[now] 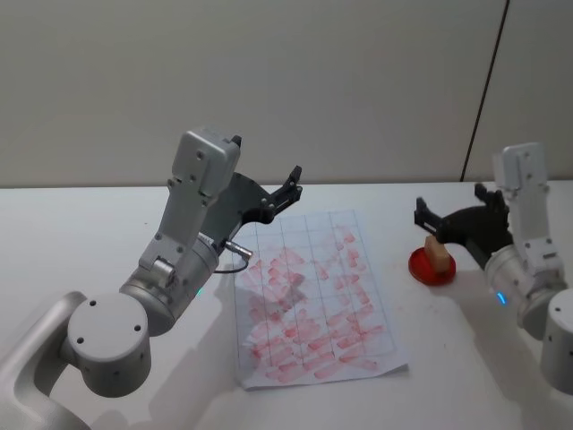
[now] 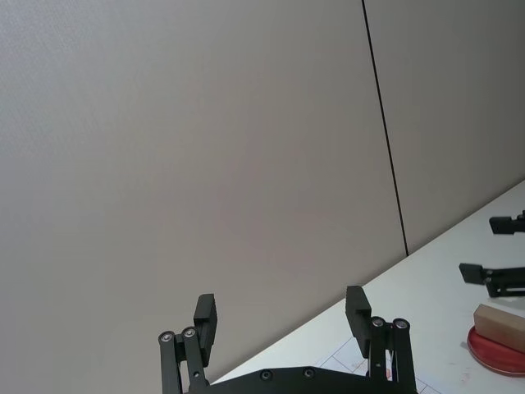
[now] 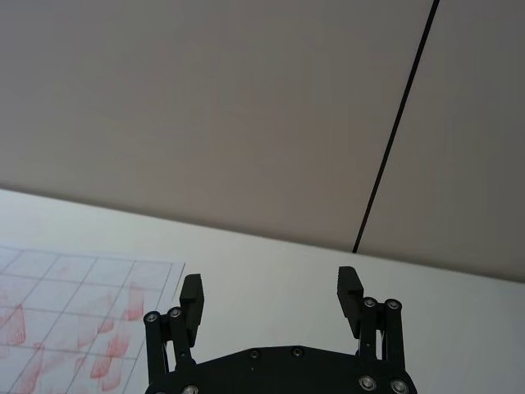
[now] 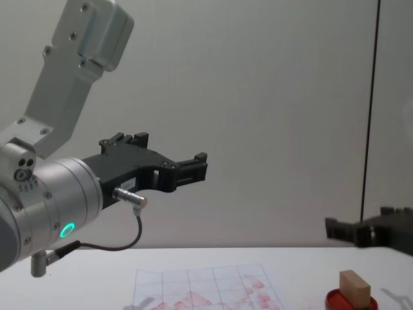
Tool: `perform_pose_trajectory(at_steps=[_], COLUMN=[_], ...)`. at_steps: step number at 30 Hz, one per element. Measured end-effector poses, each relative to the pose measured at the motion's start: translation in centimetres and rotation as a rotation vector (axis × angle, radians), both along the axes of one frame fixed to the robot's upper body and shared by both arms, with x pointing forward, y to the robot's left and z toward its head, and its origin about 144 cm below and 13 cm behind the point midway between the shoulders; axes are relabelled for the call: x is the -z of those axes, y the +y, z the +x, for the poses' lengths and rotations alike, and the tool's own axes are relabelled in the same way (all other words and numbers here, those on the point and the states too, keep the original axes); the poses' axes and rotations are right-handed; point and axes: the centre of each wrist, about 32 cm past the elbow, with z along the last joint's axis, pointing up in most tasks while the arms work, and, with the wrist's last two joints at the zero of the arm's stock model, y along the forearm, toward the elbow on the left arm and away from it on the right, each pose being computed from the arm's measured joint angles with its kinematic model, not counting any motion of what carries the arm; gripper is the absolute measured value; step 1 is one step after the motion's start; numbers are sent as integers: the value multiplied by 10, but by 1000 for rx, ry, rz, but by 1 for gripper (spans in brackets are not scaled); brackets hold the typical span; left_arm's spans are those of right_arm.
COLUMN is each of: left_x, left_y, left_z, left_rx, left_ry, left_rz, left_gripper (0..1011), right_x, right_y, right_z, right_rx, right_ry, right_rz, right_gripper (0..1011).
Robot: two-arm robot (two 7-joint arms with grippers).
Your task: Use the one hand to pick up the stamp and affix it onto the A4 paper.
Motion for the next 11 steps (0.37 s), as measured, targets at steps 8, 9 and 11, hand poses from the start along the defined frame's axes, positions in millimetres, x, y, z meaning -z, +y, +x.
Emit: perform_pose_trajectory(at_steps=[8,9,11], left_x=[0,0,0], left_y=[0,0,0], left_z=[0,0,0], left_rx=[0,0,0], left_ry=[0,0,0], left_rz=[0,0,0], left_gripper=[1001,1002,1001], right_x=[-12,-13,-15], right_y=[-7,-8,-9], right_z=[-8,-8,-10], right_rx=[-6,-7,-8], right_ry=[-139,-151,-175], right_rz=[12,13,15], right_gripper=[1001,1001,1001])
